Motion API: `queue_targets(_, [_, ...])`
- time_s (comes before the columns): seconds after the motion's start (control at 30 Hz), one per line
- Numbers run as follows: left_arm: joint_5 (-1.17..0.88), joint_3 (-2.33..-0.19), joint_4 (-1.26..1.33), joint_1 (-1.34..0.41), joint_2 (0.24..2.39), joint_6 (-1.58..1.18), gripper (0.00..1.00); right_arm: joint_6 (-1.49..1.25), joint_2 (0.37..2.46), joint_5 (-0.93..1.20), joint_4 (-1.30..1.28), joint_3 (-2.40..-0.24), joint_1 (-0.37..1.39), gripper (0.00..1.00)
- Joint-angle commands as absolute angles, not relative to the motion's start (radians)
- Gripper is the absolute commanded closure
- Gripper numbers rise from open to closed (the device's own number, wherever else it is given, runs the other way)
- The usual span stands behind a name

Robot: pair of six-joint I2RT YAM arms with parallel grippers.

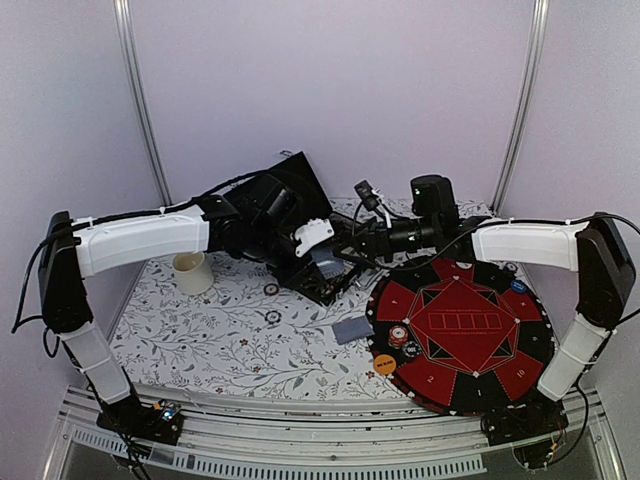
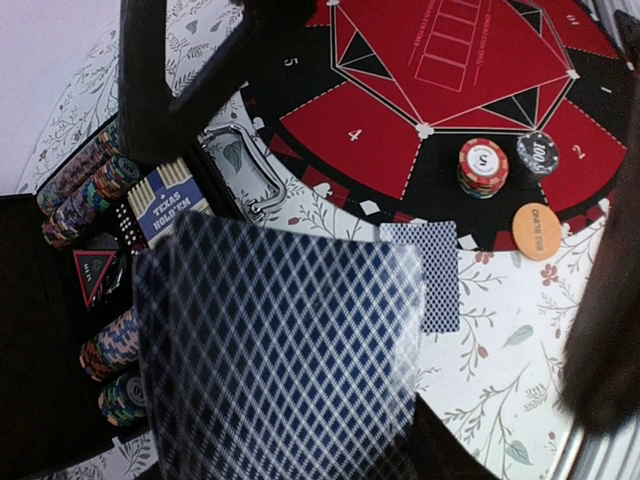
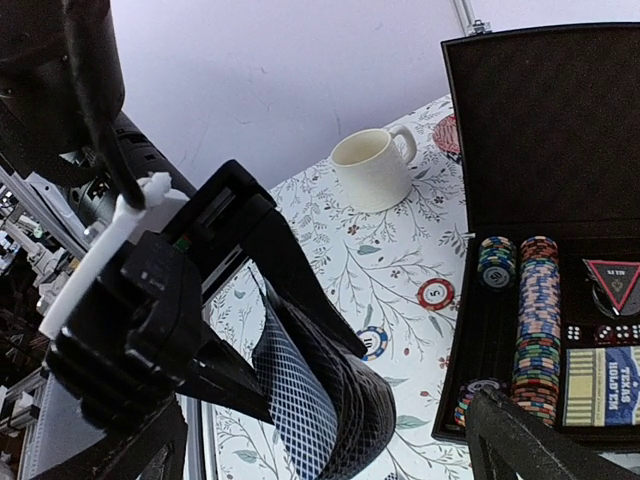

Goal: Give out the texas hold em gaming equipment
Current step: Pick up the poker card from the face-down deck piles.

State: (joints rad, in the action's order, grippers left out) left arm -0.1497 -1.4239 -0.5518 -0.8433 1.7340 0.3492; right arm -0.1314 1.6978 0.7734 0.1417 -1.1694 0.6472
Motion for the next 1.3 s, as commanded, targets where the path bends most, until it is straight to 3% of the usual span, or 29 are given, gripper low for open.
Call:
queue_targets(0.0, [-0.170, -1.420, -0.533, -0.839, 1.714, 0.359, 0.49, -0.151, 1.747, 0.814, 0.249, -1.167, 0.662, 0.01])
queue_targets(0.47, [-0.180, -1.416, -0.526, -0.836, 1.713, 0.363, 0.50, -0.120, 1.848, 0.730, 0.193, -1.253, 0.667, 0.06])
queue_targets(0.63, [-0.178, -1.414, -0.526, -0.833, 1.712, 0.365, 0.50, -0.079, 1.798, 0.700, 0.138, -1.230, 0.662, 0.13])
queue_targets(0.87, [-0.178, -1.414, -0.527, -0.834, 1.714, 0.365, 0.50, -0.057, 1.756, 0.690, 0.072, -1.226, 0.652, 0.33])
queue_targets(1.27, [-0.176, -1.414, -0.526, -0.832, 1.718, 0.365, 0.50, -0.010, 1.712, 0.693, -0.052, -1.261, 0.651, 0.47])
